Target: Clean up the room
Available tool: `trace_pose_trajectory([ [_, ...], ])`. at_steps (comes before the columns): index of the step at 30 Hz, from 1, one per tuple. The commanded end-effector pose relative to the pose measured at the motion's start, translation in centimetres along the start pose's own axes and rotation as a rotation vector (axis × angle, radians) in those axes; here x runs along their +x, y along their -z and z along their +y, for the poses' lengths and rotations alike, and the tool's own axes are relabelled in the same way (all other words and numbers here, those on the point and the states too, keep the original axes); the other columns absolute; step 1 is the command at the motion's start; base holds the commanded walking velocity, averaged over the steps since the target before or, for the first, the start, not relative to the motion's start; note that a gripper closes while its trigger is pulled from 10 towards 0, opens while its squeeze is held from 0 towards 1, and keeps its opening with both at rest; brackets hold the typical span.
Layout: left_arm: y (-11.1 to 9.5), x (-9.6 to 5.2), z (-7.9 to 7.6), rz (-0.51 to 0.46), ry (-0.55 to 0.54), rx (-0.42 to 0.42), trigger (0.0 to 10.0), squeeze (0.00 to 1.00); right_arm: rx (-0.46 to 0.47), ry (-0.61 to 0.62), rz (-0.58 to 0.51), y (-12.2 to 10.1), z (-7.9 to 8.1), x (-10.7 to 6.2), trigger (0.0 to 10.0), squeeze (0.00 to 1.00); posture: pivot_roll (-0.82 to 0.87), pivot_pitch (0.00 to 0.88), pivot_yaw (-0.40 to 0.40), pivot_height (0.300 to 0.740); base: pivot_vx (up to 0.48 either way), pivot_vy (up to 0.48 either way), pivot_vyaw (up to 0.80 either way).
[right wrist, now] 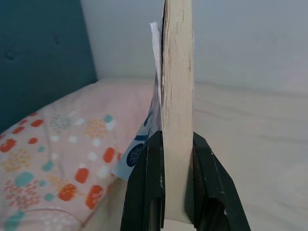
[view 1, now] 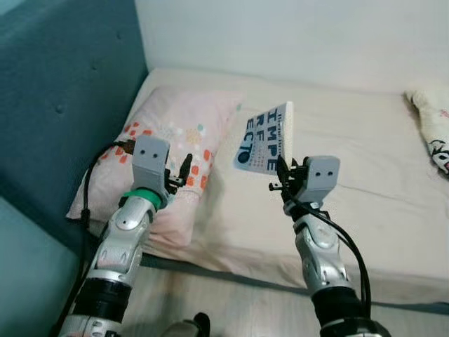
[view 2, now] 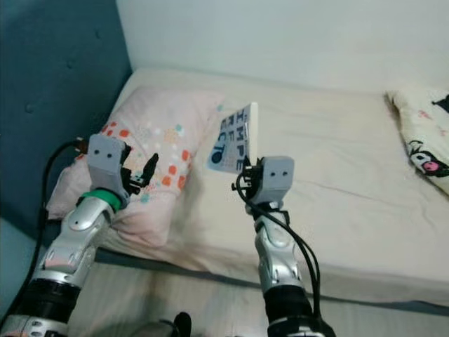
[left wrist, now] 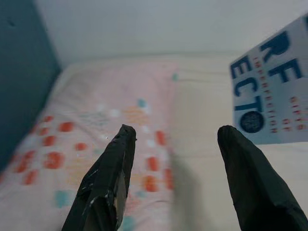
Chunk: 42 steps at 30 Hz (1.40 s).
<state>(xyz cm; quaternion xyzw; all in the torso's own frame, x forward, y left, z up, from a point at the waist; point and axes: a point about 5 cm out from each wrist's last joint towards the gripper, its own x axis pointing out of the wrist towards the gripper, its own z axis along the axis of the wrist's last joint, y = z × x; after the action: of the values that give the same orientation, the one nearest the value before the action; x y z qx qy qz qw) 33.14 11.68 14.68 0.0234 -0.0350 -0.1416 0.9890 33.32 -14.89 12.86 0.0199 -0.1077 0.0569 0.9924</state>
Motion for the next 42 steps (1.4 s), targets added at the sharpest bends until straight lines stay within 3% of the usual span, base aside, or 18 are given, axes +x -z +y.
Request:
trace_pose_trajectory([
  [1, 0.56, -0.09, -0.04, 0.028, 0.008, 0.007, 10.0, 0.00, 0.005, 0.031, -0.027, -0.33, -0.71, -0.14, 10.0, 0.00, 0.01, 0.057, 0.060, 0.737, 0.000, 0.000, 0.00],
  [12, 0.31, -0.06, 0.10, 0.006, 0.003, 0.001, 10.0, 0.00, 0.003, 0.031, -0.029, -0.33, -0.65, -0.13, 10.0, 0.00, 0.01, 0.058, 0.065, 0.737, 0.000, 0.000, 0.00],
  [21, 0.32, -0.05, 0.16, 0.008, 0.001, 0.004, 10.0, 0.00, -0.055, 0.027, -0.005, -0.10, -0.57, -0.05, 10.0, 0.00, 0.01, 0.059, 0.067, 0.737, 0.197, 0.000, 0.13],
  [29, 0.44, -0.02, 0.23, 0.013, -0.009, 0.005, 10.0, 0.00, -0.017, 0.059, -0.015, -0.28, -0.96, 0.06, 10.0, 0.00, 0.01, 0.059, 0.066, 0.737, 0.317, 0.000, 0.75],
  [42, 0.45, -0.10, 0.17, 0.011, 0.003, -0.028, 10.0, 0.00, 0.005, 0.064, -0.017, -0.33, -1.22, 0.03, 10.0, 0.00, 0.01, 0.060, 0.063, 0.737, 0.091, 0.000, 0.00],
])
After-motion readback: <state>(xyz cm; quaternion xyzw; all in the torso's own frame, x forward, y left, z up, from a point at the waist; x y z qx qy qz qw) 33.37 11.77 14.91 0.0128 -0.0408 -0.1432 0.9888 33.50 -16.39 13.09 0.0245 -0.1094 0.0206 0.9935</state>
